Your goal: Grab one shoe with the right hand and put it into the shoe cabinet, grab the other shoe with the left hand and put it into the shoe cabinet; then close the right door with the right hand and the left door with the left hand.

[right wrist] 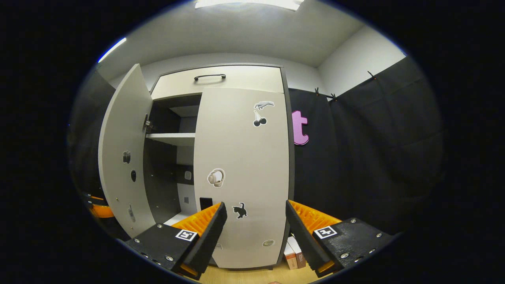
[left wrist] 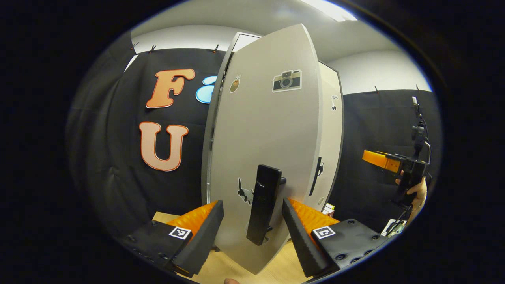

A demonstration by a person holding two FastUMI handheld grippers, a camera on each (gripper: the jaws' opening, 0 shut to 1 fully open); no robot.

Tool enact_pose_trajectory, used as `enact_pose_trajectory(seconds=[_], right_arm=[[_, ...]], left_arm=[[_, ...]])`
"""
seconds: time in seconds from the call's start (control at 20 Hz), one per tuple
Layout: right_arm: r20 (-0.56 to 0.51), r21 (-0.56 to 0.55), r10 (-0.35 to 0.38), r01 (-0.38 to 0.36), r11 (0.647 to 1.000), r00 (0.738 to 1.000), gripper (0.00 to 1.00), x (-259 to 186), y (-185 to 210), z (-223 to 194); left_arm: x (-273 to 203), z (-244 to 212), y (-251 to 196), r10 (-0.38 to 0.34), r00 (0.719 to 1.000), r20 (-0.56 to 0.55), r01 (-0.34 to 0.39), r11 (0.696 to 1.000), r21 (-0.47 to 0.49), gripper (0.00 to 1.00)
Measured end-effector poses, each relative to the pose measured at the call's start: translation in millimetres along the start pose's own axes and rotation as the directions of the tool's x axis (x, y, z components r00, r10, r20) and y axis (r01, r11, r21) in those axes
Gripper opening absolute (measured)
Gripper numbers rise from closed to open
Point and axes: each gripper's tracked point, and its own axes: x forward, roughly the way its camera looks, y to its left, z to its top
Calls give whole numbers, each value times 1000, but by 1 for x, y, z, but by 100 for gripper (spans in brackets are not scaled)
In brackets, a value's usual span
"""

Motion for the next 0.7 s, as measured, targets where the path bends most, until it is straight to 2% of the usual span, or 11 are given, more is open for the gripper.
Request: enact_pose_trajectory(seconds=[0.2,0.3,0.7], right_arm=[[-7,-8,-20,19,1000,1000,92,-8,-23,-3],[-8,-8,-28,28,1000,1000,92,-11,-33,-3],[-11,-8,-70,70,998,997,92,-22,-79,-4]], left_arm=[[20,-4,-23,-29,1000,-9,29,999,-15,98],[34,-7,-37,-41,999,-12,40,999,-5,96],[104,-18,-61,41,999,-15,-40,999,34,100]])
